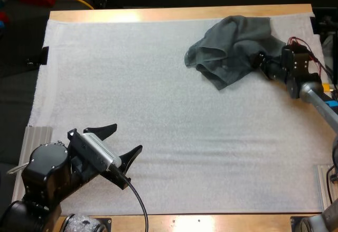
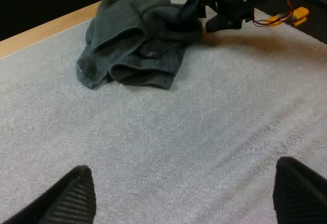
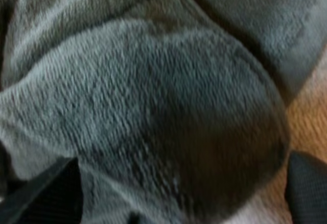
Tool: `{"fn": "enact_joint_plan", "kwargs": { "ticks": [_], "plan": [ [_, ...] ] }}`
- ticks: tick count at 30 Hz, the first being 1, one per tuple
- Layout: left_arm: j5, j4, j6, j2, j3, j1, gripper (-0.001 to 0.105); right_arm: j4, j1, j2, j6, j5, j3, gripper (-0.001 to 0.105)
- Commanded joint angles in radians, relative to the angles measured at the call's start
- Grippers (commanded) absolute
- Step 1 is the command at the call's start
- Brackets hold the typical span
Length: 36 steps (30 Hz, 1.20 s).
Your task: Pick towel from pile, fold and stack
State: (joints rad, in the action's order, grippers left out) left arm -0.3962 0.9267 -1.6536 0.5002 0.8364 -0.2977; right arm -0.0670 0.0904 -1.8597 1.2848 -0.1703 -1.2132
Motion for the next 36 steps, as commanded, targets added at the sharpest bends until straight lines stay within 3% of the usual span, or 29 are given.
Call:
{"fn": "enact_joint_plan", "kwargs": {
  "ticks": [1, 4, 9, 15, 27, 36],
  "plan": [
    [-0.004, -0.014, -0.009, 0.0, 0.008, -0.002, 0.069, -0.012, -0.006, -0.008, -0.012, -0.012, -0.012, 0.07],
    [-0.004, -0.014, -0.009, 0.0, 0.008, -0.002, 0.069, -0.021, -0.006, -0.023, -0.03, -0.002, -0.015, 0.052],
    [-0.004, -0.014, -0.009, 0.0, 0.008, -0.002, 0.069, -0.023, -0.006, -0.034, -0.032, -0.006, -0.015, 0.036],
    [-0.004, -0.014, -0.009, 0.0, 0.008, -0.002, 0.069, -0.023, -0.006, -0.033, -0.032, -0.024, -0.015, 0.002],
    [-0.004, -0.014, -0.009, 0.0, 0.008, -0.002, 0.069, -0.027, -0.006, 0.12, 0.134, -0.031, -0.038, 0.002],
    [-0.004, -0.014, -0.009, 0.0, 0.008, -0.002, 0.069, -0.064, -0.003, 0.174, 0.143, -0.028, -0.224, 0.002]
  ]
}}
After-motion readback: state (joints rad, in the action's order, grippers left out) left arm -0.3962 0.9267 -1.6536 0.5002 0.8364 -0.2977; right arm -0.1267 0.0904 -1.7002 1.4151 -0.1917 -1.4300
